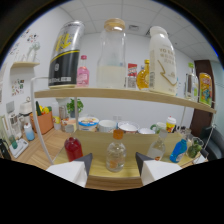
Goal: Make me a cup of Mount Fuji.
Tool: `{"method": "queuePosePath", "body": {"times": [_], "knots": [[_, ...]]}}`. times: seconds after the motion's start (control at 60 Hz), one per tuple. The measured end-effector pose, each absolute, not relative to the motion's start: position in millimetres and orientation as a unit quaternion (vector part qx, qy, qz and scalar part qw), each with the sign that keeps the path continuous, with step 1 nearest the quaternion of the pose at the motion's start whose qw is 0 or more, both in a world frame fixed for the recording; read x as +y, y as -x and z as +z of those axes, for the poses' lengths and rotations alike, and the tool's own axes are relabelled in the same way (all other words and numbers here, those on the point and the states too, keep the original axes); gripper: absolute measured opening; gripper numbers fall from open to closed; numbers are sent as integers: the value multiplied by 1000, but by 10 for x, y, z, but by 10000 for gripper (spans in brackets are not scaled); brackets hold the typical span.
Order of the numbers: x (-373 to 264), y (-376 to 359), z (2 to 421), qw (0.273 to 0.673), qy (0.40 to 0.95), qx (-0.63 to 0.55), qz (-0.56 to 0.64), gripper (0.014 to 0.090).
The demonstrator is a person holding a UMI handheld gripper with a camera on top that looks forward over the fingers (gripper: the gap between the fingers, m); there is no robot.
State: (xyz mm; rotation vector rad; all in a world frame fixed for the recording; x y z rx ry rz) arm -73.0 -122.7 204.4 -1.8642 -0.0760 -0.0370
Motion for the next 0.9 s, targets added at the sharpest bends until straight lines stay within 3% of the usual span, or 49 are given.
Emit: {"method": "queuePosePath", "body": {"times": [0.117,0.283,0.617,0.9], "knots": [[-1029,718,1882,585,811,-22,-1,718],[-916,702,1812,587,809,-20,6,375],[-993,721,1883,601,799,-37,5,355],[-1646,854,2079,610,791,-32,31,354]]}}
